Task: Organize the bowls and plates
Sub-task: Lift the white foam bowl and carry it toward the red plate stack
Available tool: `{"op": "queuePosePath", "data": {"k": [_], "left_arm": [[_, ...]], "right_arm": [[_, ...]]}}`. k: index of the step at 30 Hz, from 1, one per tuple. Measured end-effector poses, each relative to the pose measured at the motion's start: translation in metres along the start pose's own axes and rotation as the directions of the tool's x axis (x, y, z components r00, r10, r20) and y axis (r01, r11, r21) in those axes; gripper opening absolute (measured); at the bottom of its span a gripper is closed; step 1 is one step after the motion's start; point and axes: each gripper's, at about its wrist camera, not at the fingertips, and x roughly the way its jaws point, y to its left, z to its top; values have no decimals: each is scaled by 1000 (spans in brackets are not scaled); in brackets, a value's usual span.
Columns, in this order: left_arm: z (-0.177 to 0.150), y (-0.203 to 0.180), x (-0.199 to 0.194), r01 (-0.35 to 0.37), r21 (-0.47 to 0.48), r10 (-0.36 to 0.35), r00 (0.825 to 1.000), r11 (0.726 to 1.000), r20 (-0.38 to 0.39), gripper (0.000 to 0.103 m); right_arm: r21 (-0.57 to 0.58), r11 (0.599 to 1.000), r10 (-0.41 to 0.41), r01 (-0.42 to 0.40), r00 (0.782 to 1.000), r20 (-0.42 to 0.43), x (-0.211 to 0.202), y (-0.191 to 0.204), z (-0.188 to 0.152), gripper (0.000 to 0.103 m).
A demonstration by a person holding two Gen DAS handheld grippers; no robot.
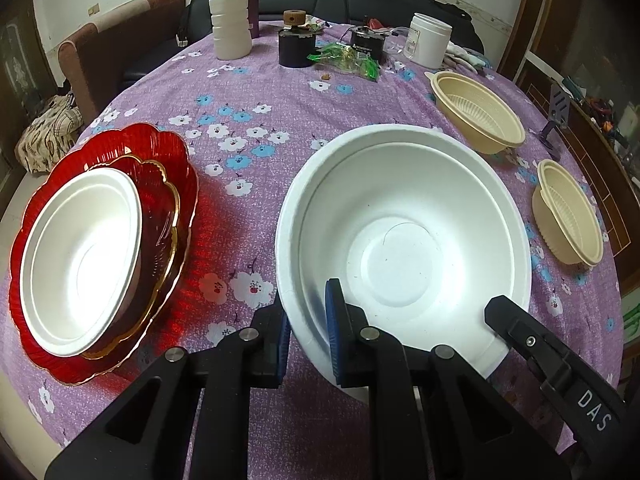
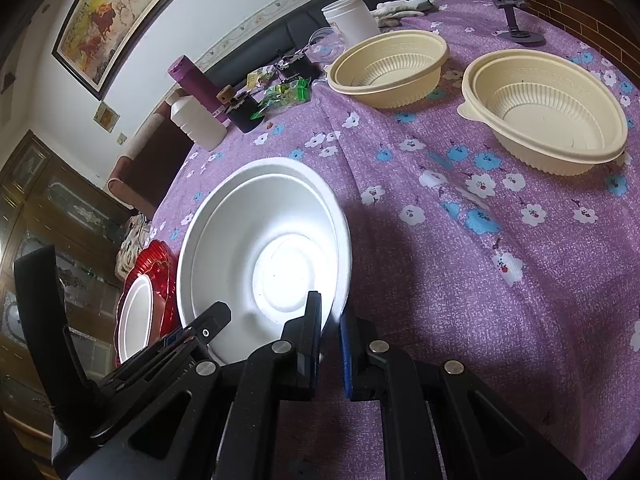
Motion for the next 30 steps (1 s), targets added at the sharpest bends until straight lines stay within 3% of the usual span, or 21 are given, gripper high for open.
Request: {"op": "queuePosePath", "data": {"k": [17,30], "left_arm": [[-7,3,-7,20,15,-20,1000,1000,6,14],[-12,14,-24,36,6,-36,998,999,59,14]], "right_arm": [[-4,1000,-2,2,1000,1,-1,-1,-4,8],[-38,999,3,-2,1000,23,-10,13,-11,8]]}}
